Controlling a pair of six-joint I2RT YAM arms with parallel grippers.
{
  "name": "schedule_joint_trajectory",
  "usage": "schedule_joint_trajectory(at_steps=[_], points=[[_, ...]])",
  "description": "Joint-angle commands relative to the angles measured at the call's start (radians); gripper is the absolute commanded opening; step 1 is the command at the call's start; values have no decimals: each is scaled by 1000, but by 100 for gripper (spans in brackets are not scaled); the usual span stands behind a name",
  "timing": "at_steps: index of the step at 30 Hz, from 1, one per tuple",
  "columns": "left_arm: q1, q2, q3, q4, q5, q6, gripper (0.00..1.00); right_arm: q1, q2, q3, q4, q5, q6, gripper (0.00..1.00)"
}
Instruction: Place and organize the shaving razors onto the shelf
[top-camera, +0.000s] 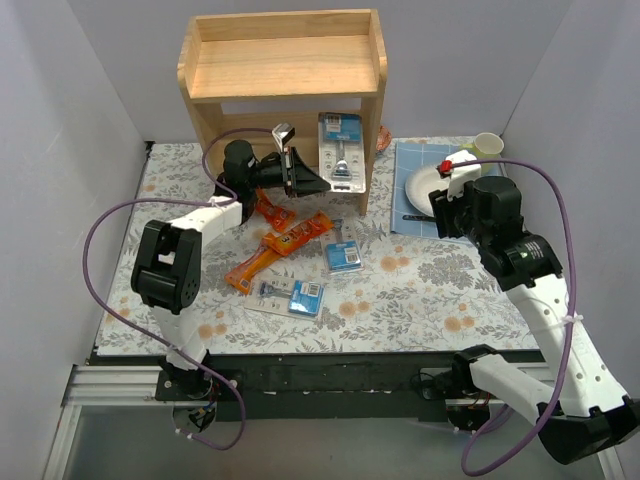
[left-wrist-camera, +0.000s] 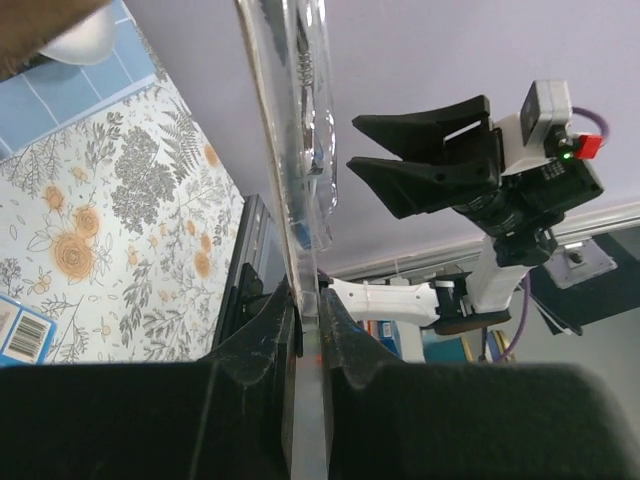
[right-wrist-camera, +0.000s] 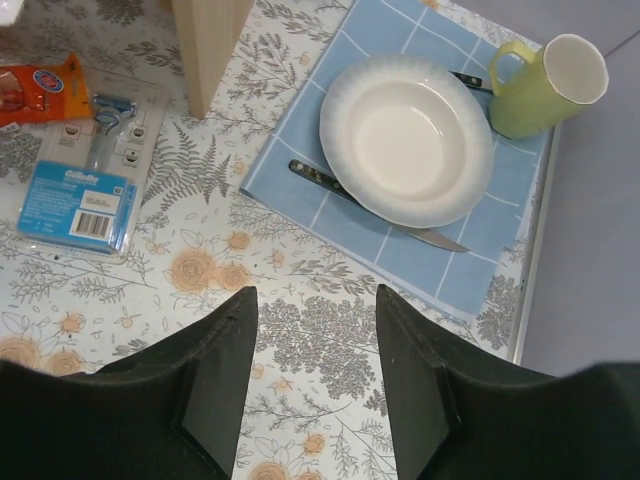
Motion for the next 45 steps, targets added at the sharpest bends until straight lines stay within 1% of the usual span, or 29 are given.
schedule_joint_trajectory(at_steps=[1, 5, 7, 10, 13, 22, 23, 24, 26, 27, 31, 33, 36, 37, 38, 40, 41, 42, 45], points=[[32, 25, 127, 39, 38, -70, 0, -32, -43, -12, 11, 8, -38, 57], [46, 109, 233, -11, 33, -54, 0, -69, -60, -47, 9, 11, -43, 57], [46, 146, 310, -63, 41, -44, 0, -79, -62, -56, 8, -6, -41, 57], [46, 202, 382, -138, 16, -33, 0, -98, -57, -68, 8, -6, -38, 57], [46, 243, 422, -163, 1, -33, 0, -104, -45, -72, 12, -8, -35, 57], [47, 309, 459, -215, -37, -30, 0, -119, -11, -73, 40, -28, -21, 56], [47, 311, 462, -240, -51, -30, 4, -119, -10, -73, 41, -29, -20, 56], [47, 312, 463, -252, -56, -36, 14, -121, -7, -76, 41, -34, -20, 56], [47, 315, 470, -283, -60, -33, 27, -121, -7, -79, 44, -32, -20, 56], [47, 315, 471, -292, -63, -28, 30, -122, -7, -81, 46, -32, -21, 56], [49, 314, 473, -336, -85, 4, 33, -124, -4, -91, 57, -32, -20, 56], [47, 305, 471, -361, -103, 28, 36, -126, -2, -96, 60, -40, -17, 56], [49, 269, 464, -430, -174, 85, 38, -127, 4, -93, 63, -40, -20, 56], [49, 259, 460, -444, -218, 102, 38, -127, 6, -90, 61, -40, -24, 56], [49, 248, 462, -506, -244, 163, 38, -127, 7, -85, 64, -40, -24, 56], [49, 220, 470, -582, -307, 221, 39, -127, 9, -82, 66, -37, -26, 56], [49, 214, 492, -690, -386, 254, 39, -127, 12, -78, 67, -35, -27, 56], [47, 208, 502, -729, -424, 313, 43, -127, 13, -78, 71, -34, -27, 56], [47, 189, 513, -804, -514, 389, 47, -126, 16, -78, 74, -37, -27, 56]])
